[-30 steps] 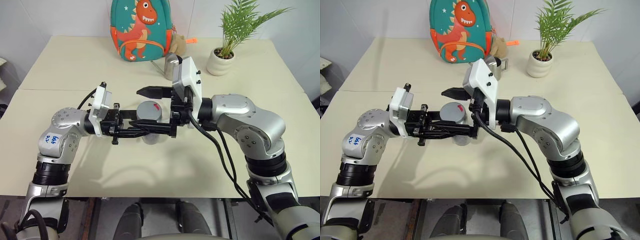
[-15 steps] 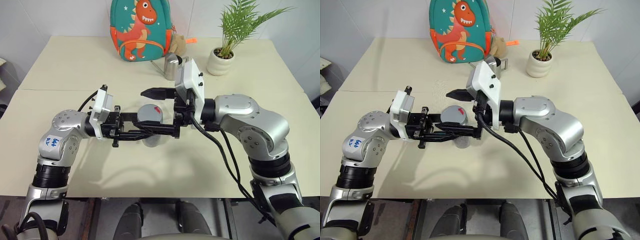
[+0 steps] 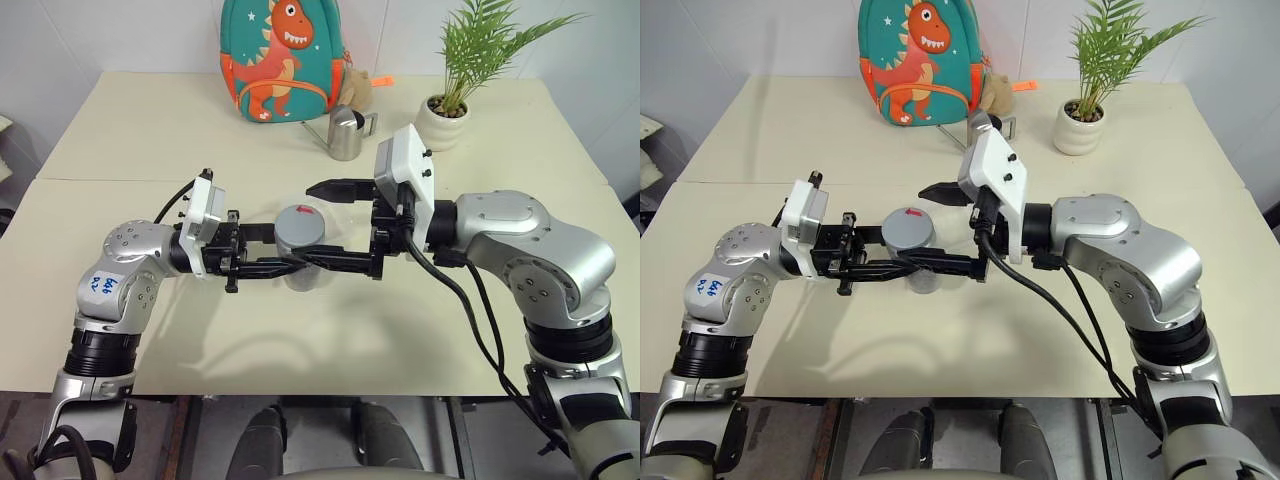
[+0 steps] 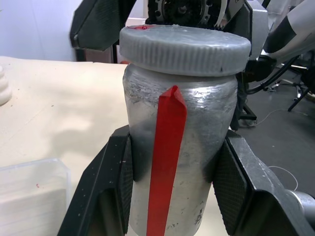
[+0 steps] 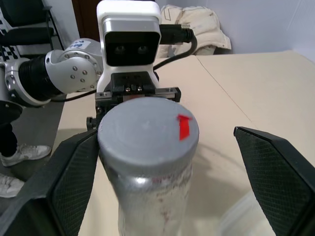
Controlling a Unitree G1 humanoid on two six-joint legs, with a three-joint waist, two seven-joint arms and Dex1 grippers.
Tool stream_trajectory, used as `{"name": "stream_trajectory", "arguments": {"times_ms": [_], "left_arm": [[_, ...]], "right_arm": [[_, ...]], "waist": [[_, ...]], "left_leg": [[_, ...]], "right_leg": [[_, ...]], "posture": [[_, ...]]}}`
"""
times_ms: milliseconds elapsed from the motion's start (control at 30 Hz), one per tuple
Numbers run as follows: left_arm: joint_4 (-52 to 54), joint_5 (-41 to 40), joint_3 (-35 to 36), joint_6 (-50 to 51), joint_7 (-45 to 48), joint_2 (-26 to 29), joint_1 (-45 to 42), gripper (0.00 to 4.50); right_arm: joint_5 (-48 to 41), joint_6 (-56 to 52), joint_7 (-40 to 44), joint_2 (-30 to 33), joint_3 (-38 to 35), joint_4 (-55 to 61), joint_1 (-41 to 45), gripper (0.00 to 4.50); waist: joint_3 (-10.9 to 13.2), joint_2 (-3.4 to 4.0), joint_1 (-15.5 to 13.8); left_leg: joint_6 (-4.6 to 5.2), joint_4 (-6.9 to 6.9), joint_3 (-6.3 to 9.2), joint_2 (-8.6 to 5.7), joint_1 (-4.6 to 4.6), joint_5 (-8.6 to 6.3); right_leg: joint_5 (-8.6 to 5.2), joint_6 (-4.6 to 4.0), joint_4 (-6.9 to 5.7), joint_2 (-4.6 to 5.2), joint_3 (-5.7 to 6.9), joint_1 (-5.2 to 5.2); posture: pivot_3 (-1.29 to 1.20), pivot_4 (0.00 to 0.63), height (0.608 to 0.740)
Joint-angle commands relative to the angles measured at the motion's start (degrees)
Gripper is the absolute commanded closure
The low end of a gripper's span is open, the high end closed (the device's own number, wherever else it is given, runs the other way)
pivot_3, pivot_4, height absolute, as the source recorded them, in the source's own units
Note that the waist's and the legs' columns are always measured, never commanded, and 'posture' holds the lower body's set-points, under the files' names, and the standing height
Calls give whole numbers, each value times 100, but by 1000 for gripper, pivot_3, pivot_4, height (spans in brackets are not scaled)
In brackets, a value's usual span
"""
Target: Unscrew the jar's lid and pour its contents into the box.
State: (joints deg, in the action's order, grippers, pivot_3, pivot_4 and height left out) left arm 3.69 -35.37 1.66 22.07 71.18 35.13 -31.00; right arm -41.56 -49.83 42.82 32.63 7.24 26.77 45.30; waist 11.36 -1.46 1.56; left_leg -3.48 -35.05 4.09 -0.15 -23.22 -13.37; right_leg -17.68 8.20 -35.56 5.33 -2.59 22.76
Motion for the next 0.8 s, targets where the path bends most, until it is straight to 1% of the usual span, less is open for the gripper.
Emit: {"name": "stream_trajectory", "arguments": {"times_ms": [33, 633, 800], "left_arm": [[276, -72, 65, -65, 125, 84, 20, 2662], [97, -1, 41, -98, 197, 86, -103, 2662], [62, 14, 30, -119, 213, 78, -125, 2662]], "right_arm": [[16, -56, -192, 207, -507, 39, -12, 18], [-448, -493, -214, 787, -972, 489, -347, 18], [-657, -521, -456, 556, -1079, 399, -134, 18]], "waist": [[0, 0, 0], [0, 0, -2], [0, 0, 1]], "left_leg": [[0, 0, 0, 0, 0, 0], [0, 0, 0, 0, -1, 0], [0, -1, 0, 0, -1, 0]], "right_leg": [[0, 0, 0, 0, 0, 0], [0, 0, 2, 0, 0, -1], [0, 0, 1, 0, 0, -1]], "posture": [[0, 150, 740], [0, 150, 740], [0, 150, 740]]}}
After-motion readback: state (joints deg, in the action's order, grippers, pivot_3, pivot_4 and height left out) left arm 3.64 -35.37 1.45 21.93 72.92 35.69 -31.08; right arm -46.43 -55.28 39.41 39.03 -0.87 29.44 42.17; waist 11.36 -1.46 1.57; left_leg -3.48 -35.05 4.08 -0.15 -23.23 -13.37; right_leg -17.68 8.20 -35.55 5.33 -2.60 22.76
